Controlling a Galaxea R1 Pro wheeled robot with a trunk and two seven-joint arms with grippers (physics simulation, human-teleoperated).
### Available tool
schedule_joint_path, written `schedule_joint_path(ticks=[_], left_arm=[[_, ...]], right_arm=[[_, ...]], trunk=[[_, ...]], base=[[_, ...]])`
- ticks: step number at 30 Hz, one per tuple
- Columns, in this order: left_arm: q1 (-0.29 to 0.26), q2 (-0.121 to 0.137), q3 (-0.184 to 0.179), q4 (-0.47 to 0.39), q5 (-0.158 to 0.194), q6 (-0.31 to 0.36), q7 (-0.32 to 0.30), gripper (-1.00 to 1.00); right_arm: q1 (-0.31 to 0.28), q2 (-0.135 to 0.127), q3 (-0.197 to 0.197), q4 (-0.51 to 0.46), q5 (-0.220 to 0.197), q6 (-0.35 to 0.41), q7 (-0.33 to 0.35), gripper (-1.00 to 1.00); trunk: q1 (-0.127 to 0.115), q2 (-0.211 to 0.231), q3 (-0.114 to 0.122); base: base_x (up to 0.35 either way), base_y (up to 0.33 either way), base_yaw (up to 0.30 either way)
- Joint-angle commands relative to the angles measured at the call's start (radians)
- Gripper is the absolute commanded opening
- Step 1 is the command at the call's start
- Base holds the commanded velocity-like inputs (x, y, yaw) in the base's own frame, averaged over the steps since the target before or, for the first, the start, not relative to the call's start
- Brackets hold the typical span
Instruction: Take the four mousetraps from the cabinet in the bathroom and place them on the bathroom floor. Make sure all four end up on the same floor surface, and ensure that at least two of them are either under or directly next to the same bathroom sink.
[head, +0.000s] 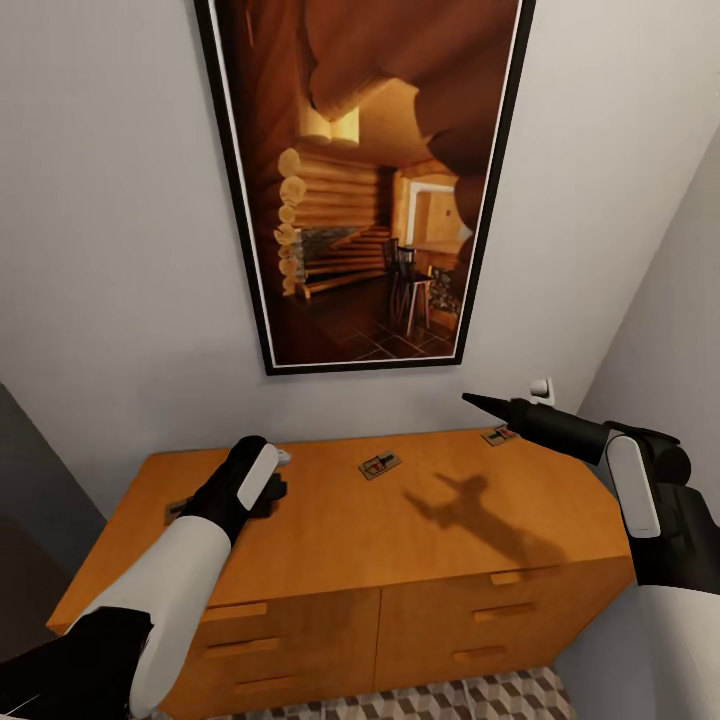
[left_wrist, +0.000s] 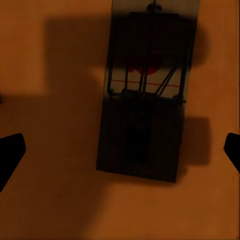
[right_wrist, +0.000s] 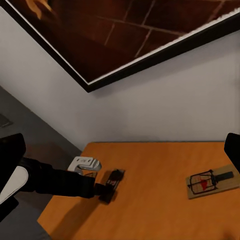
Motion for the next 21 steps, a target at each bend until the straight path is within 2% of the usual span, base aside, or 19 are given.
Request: schedule_joint_path(ticks=[1, 21], left_arm=[[-0.001, 0.001, -0.004, -0.001, 0.01, 0.002, 0.006, 1.0], [-0.001, 0.0, -0.006, -0.005, 0.009, 0.003, -0.042, 1.0]], right_arm=[[-0.001, 0.0, -0.001, 0.0, 0.003, 0.004, 0.005, 1.0], [-0.001, 0.0, -0.001, 0.0, 0.003, 0.004, 0.005, 1.0]], trunk=[[0.001, -0.002, -0.002], [0.001, -0.002, -0.002]], base=[[0.0, 0.0, 0.0], [0.008, 0.0, 0.0]])
